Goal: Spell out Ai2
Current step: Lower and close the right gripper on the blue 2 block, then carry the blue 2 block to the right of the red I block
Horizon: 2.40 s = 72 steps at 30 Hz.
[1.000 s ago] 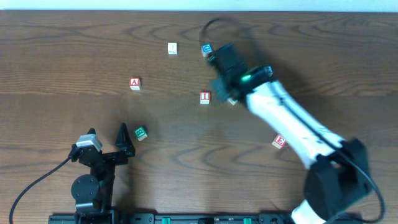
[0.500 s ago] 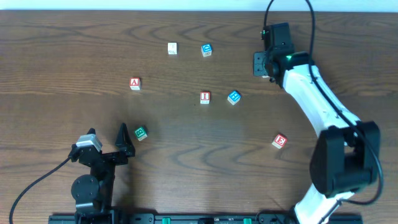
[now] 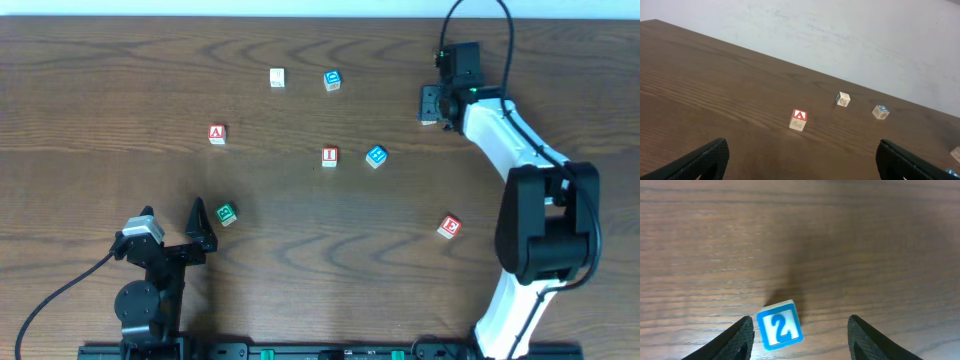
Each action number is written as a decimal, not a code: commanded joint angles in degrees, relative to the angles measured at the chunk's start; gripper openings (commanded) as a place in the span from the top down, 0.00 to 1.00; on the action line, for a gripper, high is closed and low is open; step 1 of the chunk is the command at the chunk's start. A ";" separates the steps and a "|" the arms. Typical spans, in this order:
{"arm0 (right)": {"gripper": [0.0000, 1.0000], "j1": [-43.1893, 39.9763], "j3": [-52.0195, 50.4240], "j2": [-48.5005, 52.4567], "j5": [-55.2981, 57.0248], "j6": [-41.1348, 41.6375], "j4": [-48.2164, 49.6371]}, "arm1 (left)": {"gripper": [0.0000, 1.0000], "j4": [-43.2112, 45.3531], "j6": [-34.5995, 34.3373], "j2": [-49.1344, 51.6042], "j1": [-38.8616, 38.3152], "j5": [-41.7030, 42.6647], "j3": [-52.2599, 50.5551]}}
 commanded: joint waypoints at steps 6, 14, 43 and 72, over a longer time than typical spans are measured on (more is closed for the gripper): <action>0.38 -0.55 -0.07 1.92 -6.88 -3.50 -1.40 | 0.05 -0.81 -0.42 -0.11 0.28 -0.37 -1.99; 0.41 -0.52 -0.07 3.13 -6.99 -3.50 -1.81 | 0.05 -0.81 -0.42 -0.11 0.28 -0.37 -1.99; 0.50 -0.48 -0.07 4.57 -6.99 -7.58 -0.15 | 0.05 -0.81 -0.42 -0.11 0.28 -0.37 -1.99; 0.68 -0.48 -0.09 4.61 -7.02 -7.52 -0.37 | 0.05 -0.81 -0.42 -0.11 0.28 -0.37 -1.99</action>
